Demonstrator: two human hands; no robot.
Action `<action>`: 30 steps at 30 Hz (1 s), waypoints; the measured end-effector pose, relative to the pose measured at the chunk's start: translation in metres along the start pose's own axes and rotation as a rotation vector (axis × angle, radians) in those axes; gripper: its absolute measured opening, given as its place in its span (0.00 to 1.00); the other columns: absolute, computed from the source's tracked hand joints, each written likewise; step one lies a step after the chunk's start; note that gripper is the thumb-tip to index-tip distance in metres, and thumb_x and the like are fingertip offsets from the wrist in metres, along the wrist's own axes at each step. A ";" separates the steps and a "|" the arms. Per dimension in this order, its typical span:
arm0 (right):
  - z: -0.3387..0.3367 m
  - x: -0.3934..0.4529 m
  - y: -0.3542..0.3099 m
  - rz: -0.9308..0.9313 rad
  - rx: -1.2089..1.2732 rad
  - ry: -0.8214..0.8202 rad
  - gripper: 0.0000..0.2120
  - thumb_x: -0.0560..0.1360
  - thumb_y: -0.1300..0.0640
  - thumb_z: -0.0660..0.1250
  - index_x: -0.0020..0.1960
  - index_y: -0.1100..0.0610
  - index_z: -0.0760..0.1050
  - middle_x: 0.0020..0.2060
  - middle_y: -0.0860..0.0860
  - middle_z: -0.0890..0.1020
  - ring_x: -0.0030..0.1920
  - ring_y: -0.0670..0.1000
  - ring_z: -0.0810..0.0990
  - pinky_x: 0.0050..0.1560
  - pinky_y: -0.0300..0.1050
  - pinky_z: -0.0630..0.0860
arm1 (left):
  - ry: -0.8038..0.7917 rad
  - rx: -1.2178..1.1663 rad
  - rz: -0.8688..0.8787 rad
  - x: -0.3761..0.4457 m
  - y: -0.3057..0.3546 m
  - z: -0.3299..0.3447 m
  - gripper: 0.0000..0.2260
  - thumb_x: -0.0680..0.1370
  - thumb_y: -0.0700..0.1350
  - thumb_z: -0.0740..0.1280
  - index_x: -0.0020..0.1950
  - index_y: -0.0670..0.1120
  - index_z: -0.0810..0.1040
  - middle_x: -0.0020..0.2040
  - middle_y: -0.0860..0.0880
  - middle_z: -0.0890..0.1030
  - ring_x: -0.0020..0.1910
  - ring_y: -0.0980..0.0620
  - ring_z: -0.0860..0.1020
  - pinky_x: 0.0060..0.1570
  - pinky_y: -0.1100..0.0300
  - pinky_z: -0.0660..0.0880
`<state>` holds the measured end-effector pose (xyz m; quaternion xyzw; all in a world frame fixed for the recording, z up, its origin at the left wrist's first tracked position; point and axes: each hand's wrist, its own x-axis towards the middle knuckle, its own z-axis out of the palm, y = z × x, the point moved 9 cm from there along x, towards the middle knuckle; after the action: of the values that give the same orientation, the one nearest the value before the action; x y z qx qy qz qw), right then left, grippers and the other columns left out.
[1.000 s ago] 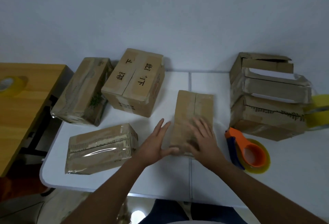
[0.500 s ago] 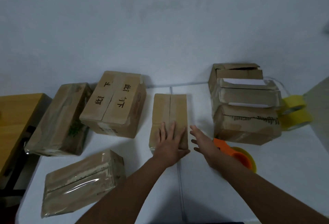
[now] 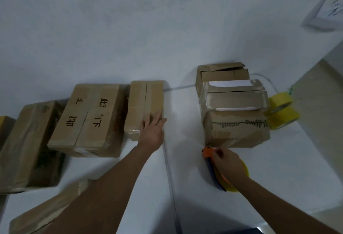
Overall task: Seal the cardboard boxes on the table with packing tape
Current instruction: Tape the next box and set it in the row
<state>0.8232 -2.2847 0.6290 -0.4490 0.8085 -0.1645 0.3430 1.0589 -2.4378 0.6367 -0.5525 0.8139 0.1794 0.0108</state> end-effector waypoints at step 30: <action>-0.074 -0.002 0.064 -0.037 -0.145 -0.279 0.12 0.81 0.51 0.58 0.53 0.59 0.71 0.47 0.56 0.77 0.47 0.55 0.75 0.48 0.47 0.72 | -0.002 -0.328 0.362 0.025 0.219 0.015 0.20 0.81 0.57 0.63 0.71 0.52 0.68 0.70 0.51 0.73 0.67 0.51 0.73 0.66 0.49 0.72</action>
<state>0.7331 -2.2511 0.6459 -0.5059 0.7544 -0.0480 0.4155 0.8487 -2.3842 0.6791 -0.3917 0.8598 0.3084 -0.1107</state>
